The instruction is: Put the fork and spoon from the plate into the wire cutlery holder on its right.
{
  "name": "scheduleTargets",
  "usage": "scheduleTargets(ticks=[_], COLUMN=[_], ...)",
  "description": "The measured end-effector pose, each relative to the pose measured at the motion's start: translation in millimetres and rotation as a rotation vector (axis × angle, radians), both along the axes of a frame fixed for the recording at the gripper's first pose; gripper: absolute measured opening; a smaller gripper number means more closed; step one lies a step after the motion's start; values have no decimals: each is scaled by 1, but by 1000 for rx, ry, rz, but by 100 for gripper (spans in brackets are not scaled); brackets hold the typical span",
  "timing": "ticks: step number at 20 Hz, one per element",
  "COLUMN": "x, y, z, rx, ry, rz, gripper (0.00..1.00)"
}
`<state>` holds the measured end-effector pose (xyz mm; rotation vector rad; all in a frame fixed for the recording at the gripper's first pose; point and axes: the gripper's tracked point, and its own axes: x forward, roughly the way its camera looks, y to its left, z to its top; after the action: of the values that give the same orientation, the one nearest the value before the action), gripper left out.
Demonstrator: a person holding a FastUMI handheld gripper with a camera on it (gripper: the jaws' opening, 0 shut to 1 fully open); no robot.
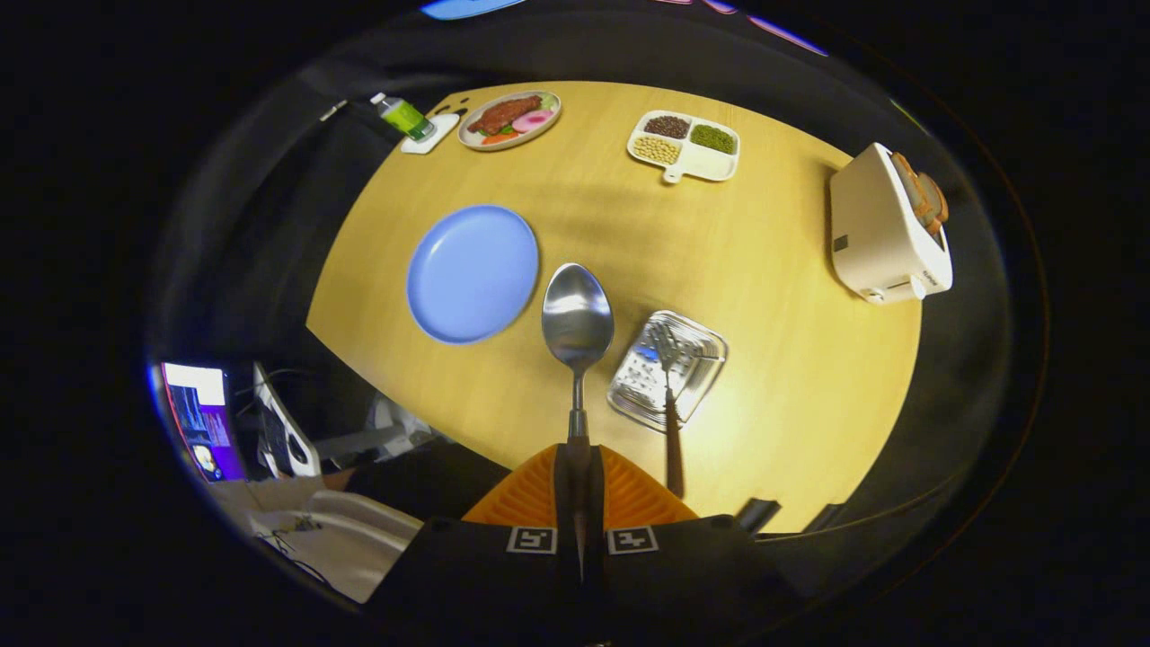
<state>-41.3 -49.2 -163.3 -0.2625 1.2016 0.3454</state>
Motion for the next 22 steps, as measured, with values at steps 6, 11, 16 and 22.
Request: scheduleTargets(ticks=[6, 11, 16, 22], x=[1, 11, 21, 28], y=[-41, -50, -50, -50], z=[-14, -36, -51, -52], rx=[-63, -116, -111, -111], ry=[177, 321, 432, 448], rz=[-11, 31, -2, -12], gripper=[6, 6, 6, 12])
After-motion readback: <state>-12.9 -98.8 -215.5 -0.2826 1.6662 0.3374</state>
